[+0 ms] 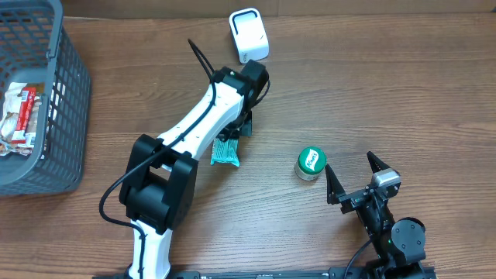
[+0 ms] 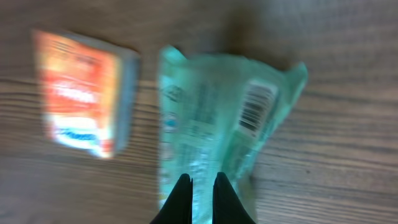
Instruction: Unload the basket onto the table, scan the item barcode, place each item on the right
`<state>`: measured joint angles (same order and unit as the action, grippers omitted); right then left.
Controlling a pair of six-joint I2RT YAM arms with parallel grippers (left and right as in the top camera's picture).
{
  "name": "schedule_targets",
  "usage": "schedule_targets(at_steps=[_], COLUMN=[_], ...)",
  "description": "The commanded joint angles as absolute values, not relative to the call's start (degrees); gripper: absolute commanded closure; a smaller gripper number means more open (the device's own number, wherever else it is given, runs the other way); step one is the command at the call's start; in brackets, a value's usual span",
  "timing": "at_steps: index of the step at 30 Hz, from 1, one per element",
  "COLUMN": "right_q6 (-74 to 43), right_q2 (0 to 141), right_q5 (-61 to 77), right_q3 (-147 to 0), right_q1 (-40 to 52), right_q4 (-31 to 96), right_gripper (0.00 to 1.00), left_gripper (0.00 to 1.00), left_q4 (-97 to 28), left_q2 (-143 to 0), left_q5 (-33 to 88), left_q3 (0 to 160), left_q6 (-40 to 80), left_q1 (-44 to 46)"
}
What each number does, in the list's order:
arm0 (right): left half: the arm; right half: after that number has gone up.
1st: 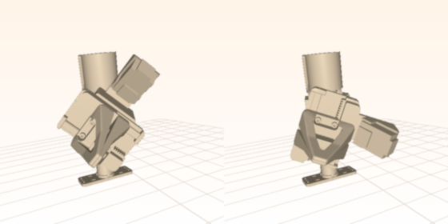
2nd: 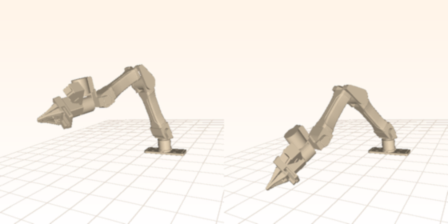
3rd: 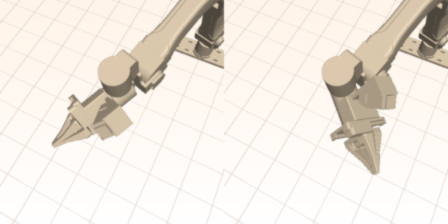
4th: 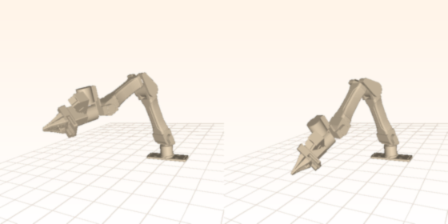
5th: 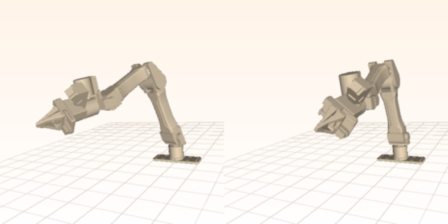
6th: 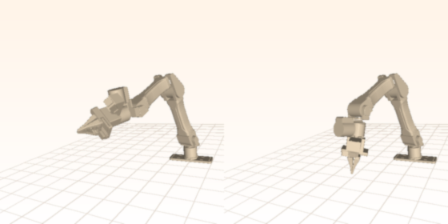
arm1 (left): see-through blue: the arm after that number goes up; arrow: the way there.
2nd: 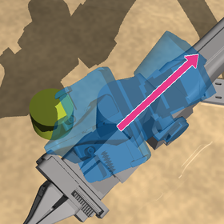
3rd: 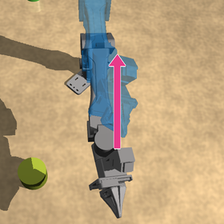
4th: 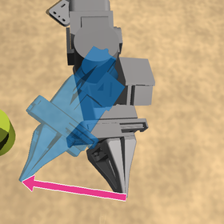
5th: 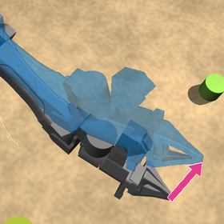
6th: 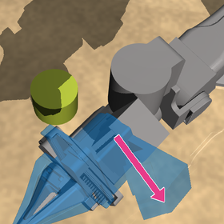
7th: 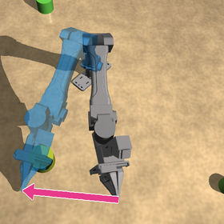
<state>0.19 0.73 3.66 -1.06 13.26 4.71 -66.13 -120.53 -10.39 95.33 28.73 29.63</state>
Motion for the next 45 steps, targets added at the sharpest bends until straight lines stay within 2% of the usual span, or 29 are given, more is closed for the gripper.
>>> schedule_targets(at_steps=[1, 9, 15, 18, 21, 22, 23, 24, 25, 26, 29, 34, 45], right_q6=[0.03, 0.03, 0.03, 0.03, 0.03, 0.03, 0.03, 0.03, 0.03, 0.03, 0.03, 0.03, 0.05], right_q2=[0.19, 0.19, 0.19, 0.19, 0.19, 0.16, 0.19, 0.19, 0.19, 0.19, 0.19, 0.19, 0.19], right_q5=[3.70, 3.70, 3.70, 3.70, 3.70, 3.70, 3.70, 3.70, 3.70, 3.70, 3.70, 3.70, 3.70], right_q3=[-0.45, -0.45, -0.45, -0.45, -0.45, -0.45, -0.45, -0.45, -0.45, -0.45, -0.45, -0.45, -0.45], right_q1=[13.41, 13.41, 13.41, 13.41, 13.41, 13.41, 13.41, 13.41, 13.41, 13.41, 13.41, 13.41, 13.41], right_q4=[4.47, 4.47, 4.47, 4.47, 4.47, 4.47, 4.47, 4.47, 4.47, 4.47, 4.47, 4.47, 4.47], right_gripper=[0.00, 0.00, 0.00, 0.00, 0.00, 0.00, 0.00, 0.00, 0.00, 0.00, 0.00, 0.00, 0.00], left_gripper=[0.96, 0.96, 0.95, 0.85, 0.67, 0.65, 0.66, 0.74, 0.91, 0.96, 0.96, 0.96, 0.95], left_q4=[-62.48, -54.70, -55.64, -57.58, -59.44, -59.83, -60.20, -60.77, -61.60, -62.26, -63.13, -58.87, -46.41], left_q2=[-119.72, -119.77, -118.04, -115.94, -113.97, -113.71, -113.51, -113.49, -113.60, -113.78, -114.10, -114.10, -114.10], left_q5=[-0.16, 0.93, 3.51, 3.62, 3.64, 3.57, 3.16, 2.26, 0.38, -1.63, -6.35, -5.85, 4.89], left_q3=[90.50, 80.82, 85.49, 90.11, 93.32, 93.65, 93.71, 93.71, 93.65, 93.47, 92.12, 86.50, 76.23], left_q6=[23.22, 25.85, 23.05, 22.65, 22.72, 22.70, 22.72, 22.76, 23.22, 23.86, 26.28, 27.38, 24.84], left_q1=[30.13, 30.02, 30.02, 30.02, 30.02, 30.00, 30.00, 30.02, 30.02, 30.02, 30.02, 30.09, 30.13])
